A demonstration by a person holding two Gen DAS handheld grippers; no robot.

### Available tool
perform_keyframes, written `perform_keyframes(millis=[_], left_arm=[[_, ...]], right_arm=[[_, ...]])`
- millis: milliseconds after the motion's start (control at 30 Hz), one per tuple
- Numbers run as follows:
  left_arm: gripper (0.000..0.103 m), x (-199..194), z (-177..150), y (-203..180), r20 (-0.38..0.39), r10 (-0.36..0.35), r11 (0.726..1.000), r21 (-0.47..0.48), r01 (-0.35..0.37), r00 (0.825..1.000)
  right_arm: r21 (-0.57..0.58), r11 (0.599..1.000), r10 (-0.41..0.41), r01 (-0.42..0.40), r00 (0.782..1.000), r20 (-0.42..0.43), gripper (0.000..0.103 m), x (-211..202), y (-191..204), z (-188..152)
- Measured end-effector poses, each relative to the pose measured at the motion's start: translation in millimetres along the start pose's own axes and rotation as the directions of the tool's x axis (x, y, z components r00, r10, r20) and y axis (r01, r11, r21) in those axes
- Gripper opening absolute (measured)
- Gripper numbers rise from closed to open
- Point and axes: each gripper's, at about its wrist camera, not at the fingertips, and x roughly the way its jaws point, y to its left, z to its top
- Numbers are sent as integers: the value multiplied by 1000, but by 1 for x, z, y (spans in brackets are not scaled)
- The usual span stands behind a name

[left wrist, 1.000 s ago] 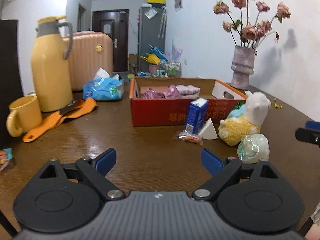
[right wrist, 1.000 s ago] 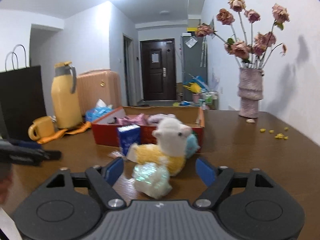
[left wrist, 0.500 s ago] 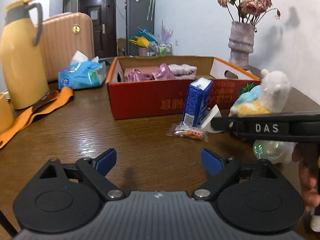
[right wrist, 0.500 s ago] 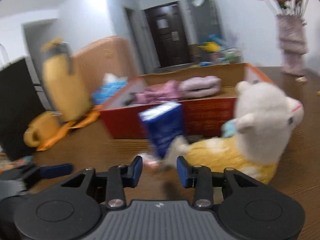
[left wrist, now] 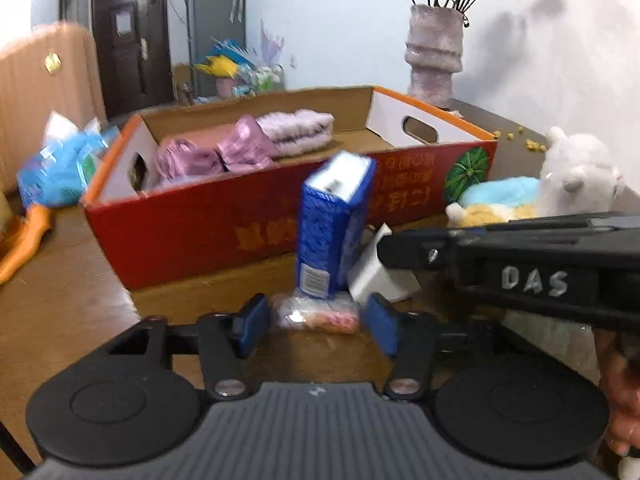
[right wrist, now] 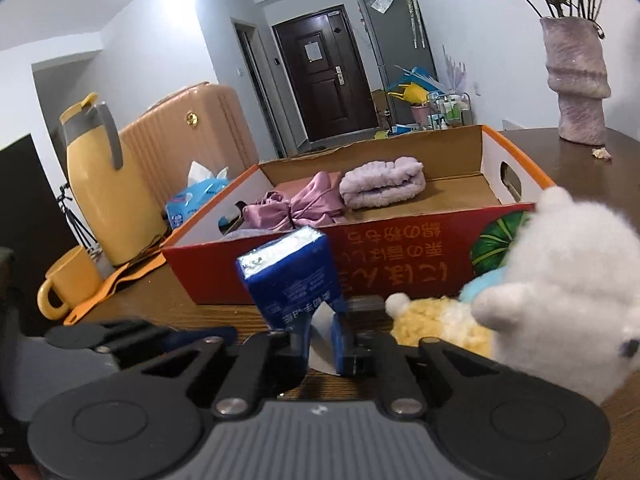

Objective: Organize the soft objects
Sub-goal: 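Close both grippers on the small clear snack packet, then carry the snack packet into the red box and open both grippers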

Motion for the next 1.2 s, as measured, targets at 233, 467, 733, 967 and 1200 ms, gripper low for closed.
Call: perform_keyframes(millis=[233, 467, 733, 967, 1200], left_arm=[[48, -18, -8, 0, -22, 37, 999, -31, -38, 999], [45, -93, -45, 0, 38, 42, 988, -150, -36, 998], [44, -136, -37, -6, 116, 65, 988, -150, -47, 991], [44, -133, 41, -13, 211, -83, 992, -72, 100, 974], [45, -15, 168, -18, 68, -125, 989, -65, 129, 990]], right_arm=[[-11, 1000, 14, -13, 999, 45, 8, -26, 4, 0], [-75, 994, 85, -83, 996, 36, 8, -77, 26, -27], [-82, 991, 110, -105, 992, 55, 8, -113, 31, -45], [-119, 985, 146, -127, 974, 173, 8, -137, 11, 17], [-118, 993, 16, 4, 986, 168, 8, -67, -49, 150]])
